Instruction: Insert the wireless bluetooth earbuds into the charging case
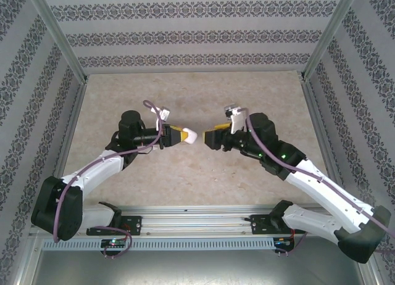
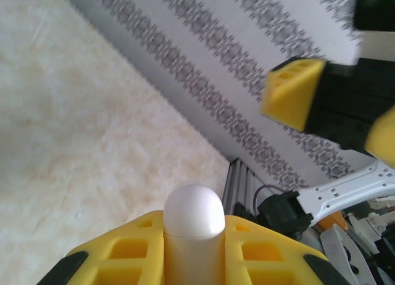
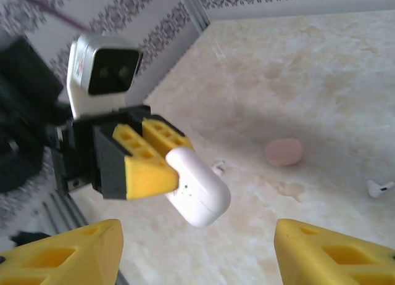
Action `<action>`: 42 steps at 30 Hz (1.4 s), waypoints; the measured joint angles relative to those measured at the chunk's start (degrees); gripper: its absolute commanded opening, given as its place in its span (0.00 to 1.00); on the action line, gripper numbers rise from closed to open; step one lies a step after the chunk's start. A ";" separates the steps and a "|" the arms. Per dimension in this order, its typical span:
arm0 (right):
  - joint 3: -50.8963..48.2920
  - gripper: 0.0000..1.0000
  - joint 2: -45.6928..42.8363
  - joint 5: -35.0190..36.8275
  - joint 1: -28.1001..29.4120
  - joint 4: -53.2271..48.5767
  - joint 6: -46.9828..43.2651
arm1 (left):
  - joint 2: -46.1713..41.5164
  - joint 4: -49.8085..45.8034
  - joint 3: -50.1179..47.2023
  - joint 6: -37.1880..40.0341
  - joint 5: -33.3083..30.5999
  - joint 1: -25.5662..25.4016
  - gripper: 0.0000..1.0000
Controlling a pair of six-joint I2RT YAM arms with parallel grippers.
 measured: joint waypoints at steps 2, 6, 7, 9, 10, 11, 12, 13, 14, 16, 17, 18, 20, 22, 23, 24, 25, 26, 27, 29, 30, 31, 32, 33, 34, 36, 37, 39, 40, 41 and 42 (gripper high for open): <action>-1.11 0.68 -0.02 -4.35 -2.80 2.69 3.67 | 0.13 8.63 -1.92 -3.39 0.24 0.00 0.06; -3.32 0.69 0.07 -9.86 -4.31 7.28 8.61 | 1.40 21.27 -2.38 -9.60 0.72 0.00 0.06; -3.65 0.70 0.20 -11.23 -4.31 8.35 9.64 | 1.75 23.82 -2.38 -10.99 0.90 0.00 0.06; -3.80 0.70 0.74 -13.07 -4.28 10.27 10.91 | 2.14 27.19 -2.38 -13.18 1.27 0.00 0.06; -3.82 0.70 1.16 -13.90 -4.31 11.32 11.54 | 2.19 28.24 -2.38 -13.94 1.51 0.00 0.06; -3.82 0.70 1.64 -14.58 -4.31 12.44 12.04 | 2.19 29.03 -2.38 -14.62 1.99 0.00 0.06; -3.85 0.70 2.21 -15.32 -4.31 13.62 12.72 | 2.16 29.59 -2.36 -15.08 2.51 0.00 0.06; -3.85 0.69 2.62 -15.80 -4.31 14.45 13.09 | 2.16 29.99 -2.36 -15.47 2.84 0.00 0.06; -3.82 0.68 3.32 -16.55 -4.31 15.61 13.51 | 2.16 30.18 -2.36 -15.76 3.19 0.00 0.06; -3.76 0.65 4.63 -17.81 -4.28 17.20 14.32 | 1.99 30.25 -2.36 -16.33 3.82 0.00 0.06; -3.58 0.63 5.51 -18.58 -4.22 17.79 14.58 | 1.81 30.23 -2.36 -16.39 4.00 0.00 0.06; -3.23 0.62 6.38 -19.34 -4.11 18.18 14.75 | 1.64 30.18 -2.36 -16.48 4.11 0.00 0.06; -2.40 0.60 7.85 -20.33 -3.63 18.82 14.75 | 1.20 30.12 -2.36 -16.48 4.33 0.00 0.07; -1.55 0.56 8.85 -21.14 -2.86 19.15 14.69 | 0.85 30.01 -2.25 -16.48 4.57 0.00 0.06; -1.20 0.53 9.07 -21.38 -2.49 19.12 14.53 | 0.81 29.88 -2.01 -16.50 4.70 0.00 0.07; -0.94 0.50 9.20 -21.57 -2.21 19.21 14.40 | 0.81 29.64 -1.70 -16.50 4.83 0.00 0.06; -0.81 0.48 9.20 -21.66 -2.14 19.21 14.36 | 0.79 29.27 -1.42 -16.50 5.05 0.00 0.06; -0.79 0.47 9.20 -21.79 -2.12 19.47 14.34 | 0.74 28.83 -1.18 -16.50 5.25 0.00 0.07; -0.79 0.45 9.20 -21.77 -1.99 19.63 14.29 | 0.61 28.50 -1.05 -16.52 5.42 0.00 0.06; -0.79 0.42 9.22 -21.75 -1.88 19.74 14.27 | 0.22 27.91 -1.03 -16.55 5.60 0.00 0.06; -0.79 0.39 9.22 -21.75 -1.88 19.82 14.12 | 0.04 27.74 -1.03 -16.57 5.62 0.00 0.06; -0.79 0.35 9.22 -21.75 -1.88 19.82 13.90 | -0.20 27.56 -1.03 -16.68 5.64 0.00 0.07; -0.79 0.31 9.22 -21.75 -1.88 19.80 13.62 | -0.50 27.30 -1.03 -16.74 5.68 0.00 0.07; -0.79 0.28 9.22 -21.75 -1.88 19.76 13.14 | -0.85 27.04 -1.03 -16.72 5.73 0.00 0.07; -0.79 0.28 9.22 -21.84 -1.88 19.80 12.98 | -1.25 26.43 -1.03 -16.74 5.75 0.02 0.07; -0.79 0.36 9.20 -22.10 -1.77 19.98 12.57 | -2.19 24.70 -1.01 -16.63 5.77 0.07 0.07; -0.79 0.41 9.20 -22.14 -1.57 20.00 12.31 | -2.62 23.69 -0.96 -16.41 5.77 0.07 0.07; -0.76 0.47 9.20 -22.10 -0.90 20.02 11.45 | -3.56 21.42 -0.83 -15.63 5.88 0.04 0.07; -0.72 0.48 9.20 -22.05 -0.57 20.00 11.19 | -3.89 20.55 -0.72 -15.28 6.03 0.04 0.07; -0.66 0.48 9.20 -22.05 -0.22 20.02 11.06 | -4.26 19.63 -0.63 -14.86 6.10 0.04 0.07; -0.57 0.46 9.20 -22.05 0.11 19.98 10.84 | -4.57 18.84 -0.55 -14.56 6.12 0.04 0.07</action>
